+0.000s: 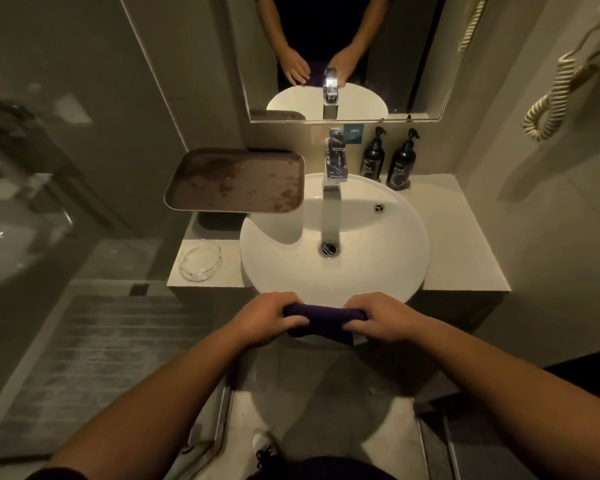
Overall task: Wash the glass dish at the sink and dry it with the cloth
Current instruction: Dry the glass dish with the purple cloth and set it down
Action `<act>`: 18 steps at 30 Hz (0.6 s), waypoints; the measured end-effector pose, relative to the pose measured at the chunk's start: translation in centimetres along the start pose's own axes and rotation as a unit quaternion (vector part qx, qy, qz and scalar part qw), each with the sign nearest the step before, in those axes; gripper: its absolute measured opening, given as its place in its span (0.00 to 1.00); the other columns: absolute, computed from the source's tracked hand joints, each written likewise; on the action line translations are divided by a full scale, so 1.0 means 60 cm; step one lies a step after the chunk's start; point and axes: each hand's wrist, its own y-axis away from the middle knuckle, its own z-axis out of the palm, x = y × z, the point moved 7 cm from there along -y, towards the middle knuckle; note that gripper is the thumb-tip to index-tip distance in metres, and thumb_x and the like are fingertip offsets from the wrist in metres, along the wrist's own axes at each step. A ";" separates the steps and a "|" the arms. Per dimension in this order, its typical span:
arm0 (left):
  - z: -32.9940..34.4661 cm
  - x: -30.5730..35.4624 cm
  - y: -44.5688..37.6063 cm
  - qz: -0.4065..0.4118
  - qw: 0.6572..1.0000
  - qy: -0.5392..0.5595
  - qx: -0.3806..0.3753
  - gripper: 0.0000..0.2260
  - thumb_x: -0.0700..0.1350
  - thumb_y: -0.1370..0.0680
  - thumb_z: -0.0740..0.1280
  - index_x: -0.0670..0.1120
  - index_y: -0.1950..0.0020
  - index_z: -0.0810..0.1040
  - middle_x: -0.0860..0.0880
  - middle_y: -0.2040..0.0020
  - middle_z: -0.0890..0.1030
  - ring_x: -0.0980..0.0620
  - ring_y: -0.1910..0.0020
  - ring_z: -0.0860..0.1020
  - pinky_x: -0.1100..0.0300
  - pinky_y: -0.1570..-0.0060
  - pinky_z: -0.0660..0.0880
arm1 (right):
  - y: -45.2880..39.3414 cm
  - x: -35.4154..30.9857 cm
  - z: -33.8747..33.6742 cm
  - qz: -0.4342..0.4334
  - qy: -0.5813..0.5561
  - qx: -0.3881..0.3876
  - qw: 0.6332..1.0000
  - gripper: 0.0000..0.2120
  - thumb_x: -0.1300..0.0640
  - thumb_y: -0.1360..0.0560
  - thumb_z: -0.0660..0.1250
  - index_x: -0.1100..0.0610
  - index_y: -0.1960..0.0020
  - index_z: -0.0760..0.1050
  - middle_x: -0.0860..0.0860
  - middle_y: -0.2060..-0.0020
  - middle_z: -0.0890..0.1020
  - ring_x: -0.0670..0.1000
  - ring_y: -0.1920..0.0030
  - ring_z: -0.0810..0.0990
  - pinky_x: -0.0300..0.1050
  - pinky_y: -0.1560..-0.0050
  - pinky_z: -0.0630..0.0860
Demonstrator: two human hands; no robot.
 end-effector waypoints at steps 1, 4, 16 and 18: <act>-0.008 -0.004 0.009 -0.019 0.998 0.054 0.006 0.09 0.53 0.23 0.69 0.52 0.45 0.79 0.55 0.53 0.82 0.57 0.54 0.79 0.63 0.54 0.75 | 0.002 -0.005 -0.009 0.008 -0.046 -0.014 0.999 0.11 0.49 0.22 0.66 0.50 0.41 0.78 0.47 0.50 0.83 0.45 0.51 0.80 0.41 0.48 0.76; -0.033 -0.024 0.030 -0.054 0.977 0.199 0.051 0.09 0.52 0.22 0.69 0.50 0.45 0.80 0.52 0.51 0.83 0.54 0.51 0.81 0.56 0.49 0.80 | -0.001 -0.039 -0.038 0.002 -0.178 -0.025 0.984 0.10 0.52 0.22 0.66 0.53 0.42 0.79 0.50 0.52 0.85 0.48 0.53 0.84 0.42 0.52 0.81; -0.130 -0.181 0.025 -0.162 0.844 0.468 0.207 0.16 0.58 0.22 0.62 0.50 0.41 0.78 0.46 0.45 0.84 0.46 0.44 0.82 0.42 0.40 0.77 | -0.174 -0.201 -0.005 0.023 -0.615 -0.057 0.786 0.19 0.60 0.25 0.70 0.62 0.35 0.75 0.60 0.42 0.82 0.58 0.44 0.83 0.49 0.48 0.80; -0.134 -0.207 0.020 -0.169 0.840 0.472 0.207 0.17 0.59 0.23 0.62 0.51 0.42 0.78 0.47 0.46 0.84 0.47 0.45 0.82 0.43 0.40 0.78 | -0.202 -0.215 0.001 0.042 -0.605 -0.065 0.792 0.24 0.61 0.29 0.74 0.61 0.35 0.74 0.60 0.42 0.83 0.59 0.43 0.82 0.50 0.46 0.80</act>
